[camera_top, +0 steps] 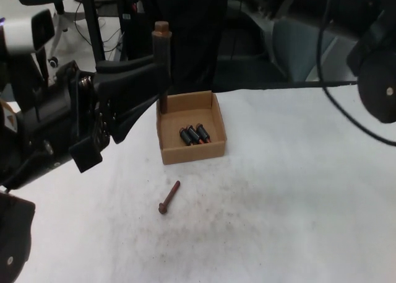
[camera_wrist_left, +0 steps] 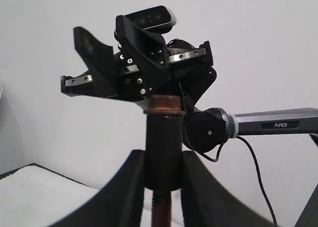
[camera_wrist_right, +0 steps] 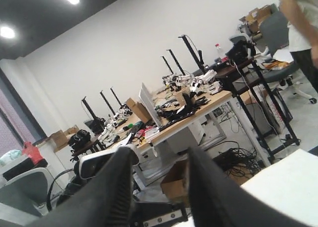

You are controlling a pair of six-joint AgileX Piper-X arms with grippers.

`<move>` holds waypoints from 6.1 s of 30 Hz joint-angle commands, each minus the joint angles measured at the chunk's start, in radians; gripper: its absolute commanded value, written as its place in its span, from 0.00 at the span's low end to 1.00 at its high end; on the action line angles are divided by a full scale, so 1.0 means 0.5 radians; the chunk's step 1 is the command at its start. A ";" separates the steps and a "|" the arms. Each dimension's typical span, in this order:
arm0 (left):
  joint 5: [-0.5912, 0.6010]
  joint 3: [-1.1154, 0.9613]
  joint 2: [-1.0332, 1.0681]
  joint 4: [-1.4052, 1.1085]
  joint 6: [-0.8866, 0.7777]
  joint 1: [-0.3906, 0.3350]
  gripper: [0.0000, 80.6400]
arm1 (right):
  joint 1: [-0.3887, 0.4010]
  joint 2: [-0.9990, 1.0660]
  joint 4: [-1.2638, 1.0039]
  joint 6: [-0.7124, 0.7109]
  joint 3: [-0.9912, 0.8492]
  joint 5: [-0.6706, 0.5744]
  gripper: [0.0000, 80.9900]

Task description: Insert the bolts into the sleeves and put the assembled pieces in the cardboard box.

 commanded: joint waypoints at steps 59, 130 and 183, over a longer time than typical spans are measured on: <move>-1.092 -1.884 1.690 2.765 1.583 0.003 0.00 | -0.086 -1.041 -0.396 0.571 1.180 -0.572 0.01; -1.034 -1.728 0.243 4.207 1.850 0.026 0.51 | -0.087 -0.607 1.147 -0.993 0.550 -0.279 0.01; -1.233 -0.437 -0.254 4.912 2.537 -0.859 0.51 | 0.286 -0.160 3.036 -2.412 -0.361 0.920 0.43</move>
